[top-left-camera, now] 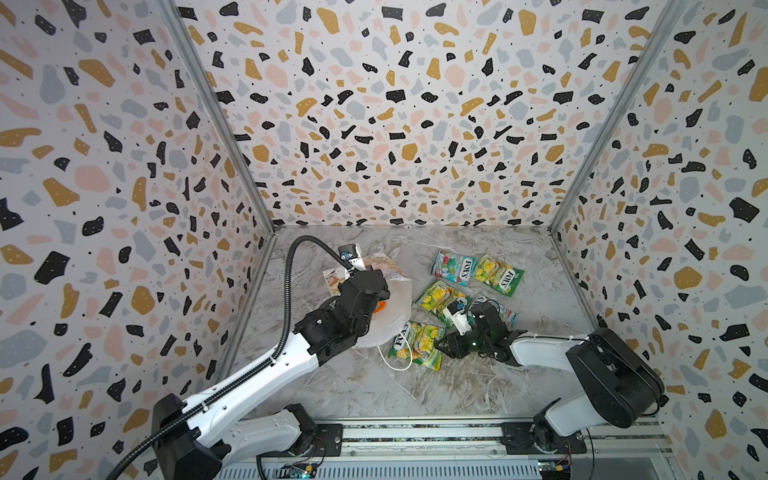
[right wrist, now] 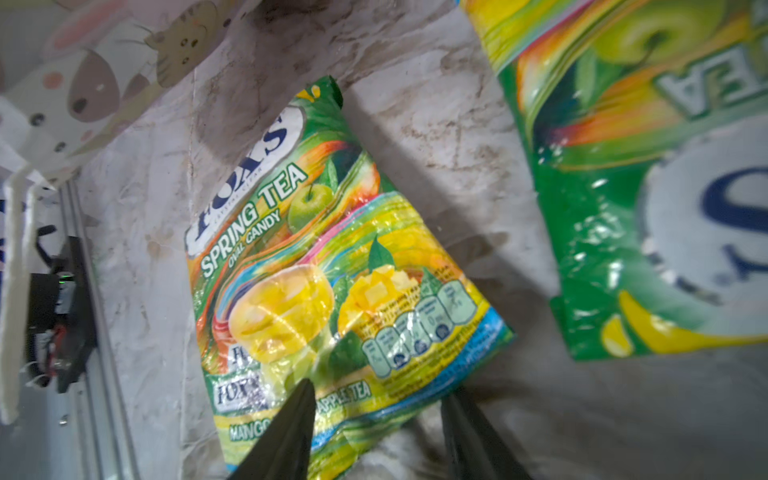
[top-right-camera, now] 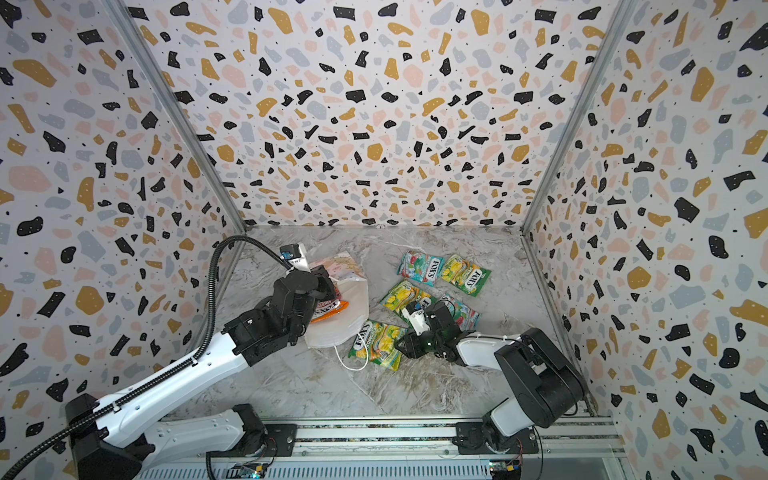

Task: Take the snacks out of the paper bag
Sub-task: 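Open the right gripper to release the green pack, then reach the right gripper into the bag toward the orange Fruits pack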

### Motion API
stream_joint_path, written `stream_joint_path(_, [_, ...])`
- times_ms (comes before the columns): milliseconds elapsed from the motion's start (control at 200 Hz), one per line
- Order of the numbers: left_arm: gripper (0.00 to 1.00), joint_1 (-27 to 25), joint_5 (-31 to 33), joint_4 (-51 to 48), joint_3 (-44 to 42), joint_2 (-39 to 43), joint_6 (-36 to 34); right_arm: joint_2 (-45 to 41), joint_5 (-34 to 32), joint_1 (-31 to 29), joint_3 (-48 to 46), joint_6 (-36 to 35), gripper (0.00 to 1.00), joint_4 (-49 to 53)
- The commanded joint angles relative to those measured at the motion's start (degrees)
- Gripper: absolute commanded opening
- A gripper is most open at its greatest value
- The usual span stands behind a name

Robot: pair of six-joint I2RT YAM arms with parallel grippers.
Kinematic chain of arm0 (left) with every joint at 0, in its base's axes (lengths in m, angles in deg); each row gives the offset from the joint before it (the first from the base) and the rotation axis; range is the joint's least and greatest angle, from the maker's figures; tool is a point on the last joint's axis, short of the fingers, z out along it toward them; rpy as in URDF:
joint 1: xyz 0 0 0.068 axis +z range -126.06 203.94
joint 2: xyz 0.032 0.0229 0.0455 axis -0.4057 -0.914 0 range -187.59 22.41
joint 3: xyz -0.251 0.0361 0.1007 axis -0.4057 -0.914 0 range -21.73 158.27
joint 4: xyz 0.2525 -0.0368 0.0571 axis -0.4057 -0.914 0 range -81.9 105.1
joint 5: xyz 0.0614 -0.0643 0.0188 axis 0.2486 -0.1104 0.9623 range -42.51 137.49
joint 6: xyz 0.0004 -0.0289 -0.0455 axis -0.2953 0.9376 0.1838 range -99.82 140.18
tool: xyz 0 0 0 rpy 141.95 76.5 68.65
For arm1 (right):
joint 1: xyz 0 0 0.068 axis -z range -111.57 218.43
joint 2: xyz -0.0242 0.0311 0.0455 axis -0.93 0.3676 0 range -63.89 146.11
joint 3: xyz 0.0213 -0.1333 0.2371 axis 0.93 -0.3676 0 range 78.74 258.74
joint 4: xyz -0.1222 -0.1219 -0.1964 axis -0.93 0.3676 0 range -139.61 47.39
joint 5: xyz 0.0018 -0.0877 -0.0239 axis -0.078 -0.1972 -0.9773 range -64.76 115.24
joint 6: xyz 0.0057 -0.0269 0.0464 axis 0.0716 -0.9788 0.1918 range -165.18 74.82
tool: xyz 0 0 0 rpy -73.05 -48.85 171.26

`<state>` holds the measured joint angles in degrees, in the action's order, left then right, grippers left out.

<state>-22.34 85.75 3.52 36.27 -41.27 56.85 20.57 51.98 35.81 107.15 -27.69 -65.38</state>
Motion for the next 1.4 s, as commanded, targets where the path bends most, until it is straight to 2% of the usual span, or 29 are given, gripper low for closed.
stream_joint_path(0, [0.0,0.1,-0.3,2.6,1.3,-0.3,-0.2,-6.2,-7.3,0.2,1.2,0.8,0.58,3.5])
stream_joint_path(140, [0.0,0.1,-1.8,3.9,1.0,-0.6,-0.2,-13.7,-7.4,0.1,0.5,2.0,0.59,4.4])
stream_joint_path(280, [0.0,0.1,-2.9,5.7,0.5,-0.6,0.5,-18.6,1.6,-0.7,1.9,2.9,0.59,4.3])
stream_joint_path(355, [0.0,0.1,-4.2,7.3,0.4,-0.7,0.7,-19.9,4.0,-2.7,3.5,3.7,0.59,4.3])
stream_joint_path(481, [0.0,0.1,-7.2,11.6,-0.5,-0.8,1.3,-19.8,4.4,-7.4,6.3,4.3,0.58,4.1])
stream_joint_path(656, [0.0,0.1,-8.6,14.6,-0.2,-2.2,2.5,-14.5,6.6,-11.4,11.0,9.0,0.53,2.1])
stream_joint_path(806, [0.0,0.1,-9.9,15.8,0.7,-3.9,2.8,-9.0,6.4,-14.0,15.7,10.2,0.52,2.0])
stream_joint_path(1011, [0.0,0.1,-11.2,18.2,1.1,-5.1,3.1,-0.3,7.0,-14.8,22.2,12.4,0.5,3.4])
stream_joint_path(1392, [0.0,0.1,-12.8,21.2,1.5,-5.7,3.0,13.1,1.7,-14.2,32.4,18.4,0.47,9.6])
